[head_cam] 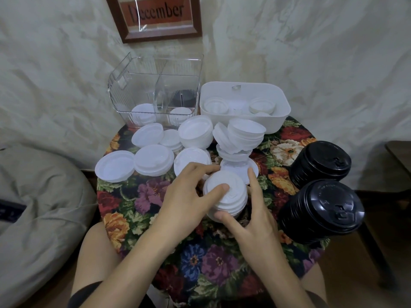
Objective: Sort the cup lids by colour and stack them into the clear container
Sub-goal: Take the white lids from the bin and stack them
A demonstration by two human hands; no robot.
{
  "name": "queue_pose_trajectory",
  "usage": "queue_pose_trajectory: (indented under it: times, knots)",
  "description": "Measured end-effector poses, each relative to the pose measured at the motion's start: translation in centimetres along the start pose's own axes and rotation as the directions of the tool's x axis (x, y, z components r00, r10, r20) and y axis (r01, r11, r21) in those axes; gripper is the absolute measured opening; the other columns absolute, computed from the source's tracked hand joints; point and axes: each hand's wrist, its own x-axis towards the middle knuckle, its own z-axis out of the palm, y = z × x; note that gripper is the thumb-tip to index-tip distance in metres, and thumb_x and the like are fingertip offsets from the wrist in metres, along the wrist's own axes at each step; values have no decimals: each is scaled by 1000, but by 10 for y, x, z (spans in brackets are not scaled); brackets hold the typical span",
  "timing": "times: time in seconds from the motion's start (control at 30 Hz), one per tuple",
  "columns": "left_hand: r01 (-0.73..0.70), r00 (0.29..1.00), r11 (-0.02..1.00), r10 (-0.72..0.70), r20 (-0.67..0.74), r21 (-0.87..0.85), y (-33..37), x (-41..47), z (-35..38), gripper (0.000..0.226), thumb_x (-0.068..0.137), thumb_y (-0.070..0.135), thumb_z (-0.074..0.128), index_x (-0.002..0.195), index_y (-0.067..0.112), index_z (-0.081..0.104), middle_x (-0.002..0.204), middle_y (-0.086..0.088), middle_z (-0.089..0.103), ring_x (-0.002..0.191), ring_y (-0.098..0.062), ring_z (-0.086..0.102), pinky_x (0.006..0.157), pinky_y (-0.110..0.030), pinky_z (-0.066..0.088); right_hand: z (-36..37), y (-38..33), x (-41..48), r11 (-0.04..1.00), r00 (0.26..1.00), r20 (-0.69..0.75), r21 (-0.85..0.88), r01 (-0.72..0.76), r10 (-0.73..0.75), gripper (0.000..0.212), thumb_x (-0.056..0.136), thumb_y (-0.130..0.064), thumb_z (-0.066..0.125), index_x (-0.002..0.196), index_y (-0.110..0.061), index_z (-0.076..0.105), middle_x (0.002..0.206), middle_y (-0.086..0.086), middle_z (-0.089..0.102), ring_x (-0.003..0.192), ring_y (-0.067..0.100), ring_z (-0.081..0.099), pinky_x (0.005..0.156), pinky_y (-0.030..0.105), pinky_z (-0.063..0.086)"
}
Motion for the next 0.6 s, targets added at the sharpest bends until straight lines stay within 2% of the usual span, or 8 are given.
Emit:
queue_pose_trajectory:
  times: [0.1, 0.2, 0.33, 0.4, 0.5, 0.53, 0.6]
  knots:
    - [-3, 1000, 1000, 3, 5, -27, 0, -2, 4, 36, 90, 46, 73, 125, 40, 66, 118, 26, 59, 114, 4, 57, 96, -25, 47, 1, 2, 0, 999, 999, 19, -37, 35, -35, 96, 73, -91, 55, 155, -60, 15, 145, -47, 29, 135, -17, 36, 101, 17, 37]
    - [1, 999, 996, 2, 32, -91, -3, -5, 4, 35, 93, 38, 73, 127, 37, 65, 123, 27, 62, 119, 7, 56, 98, -19, 44, 1, 4, 0, 999, 999, 22, -37, 26, -25, 91, 76, -87, 58, 154, -58, 20, 149, -39, 33, 137, -12, 37, 104, 20, 38]
    - [19, 990, 975, 12, 138, -220, -12, -10, -1, 42, 100, 42, 61, 141, 38, 58, 139, 25, 60, 133, 3, 52, 111, -29, 44, 1, 7, 0, 1000, 1000, 6, -23, -1, 1, 76, 82, -83, 52, 150, -59, 26, 146, -37, 40, 134, -10, 42, 106, 24, 42]
    - [28, 980, 961, 28, 196, -273, -15, -12, -5, 45, 102, 37, 57, 146, 38, 53, 144, 25, 57, 137, 4, 48, 113, -23, 41, 1, 6, 1, 1000, 1000, -6, -26, -3, 3, 73, 83, -81, 53, 148, -60, 27, 144, -38, 40, 133, -11, 42, 103, 19, 41]
    - [42, 972, 945, 37, 234, -326, -16, -12, -8, 46, 101, 28, 58, 146, 36, 51, 143, 28, 57, 136, 5, 50, 106, -12, 41, 1, 5, 1, 1000, 1000, -16, -3, 1, -1, 73, 82, -83, 55, 146, -61, 30, 144, -42, 38, 133, -14, 39, 99, 8, 37]
    - [44, 970, 942, 40, 240, -333, -17, -11, -7, 47, 100, 28, 59, 145, 36, 52, 142, 28, 58, 135, 5, 51, 105, -11, 42, 0, 4, 1, 1000, 1000, -16, 20, -6, 6, 76, 79, -85, 56, 147, -58, 32, 144, -40, 40, 134, -13, 40, 101, 9, 38]
    - [37, 968, 943, 50, 247, -332, -19, -10, -8, 48, 99, 29, 60, 145, 35, 52, 142, 27, 58, 135, 4, 51, 105, -12, 42, 1, 3, 2, 998, 999, -18, 55, -28, 29, 87, 73, -89, 58, 149, -53, 36, 143, -32, 47, 133, -7, 45, 106, 22, 43]
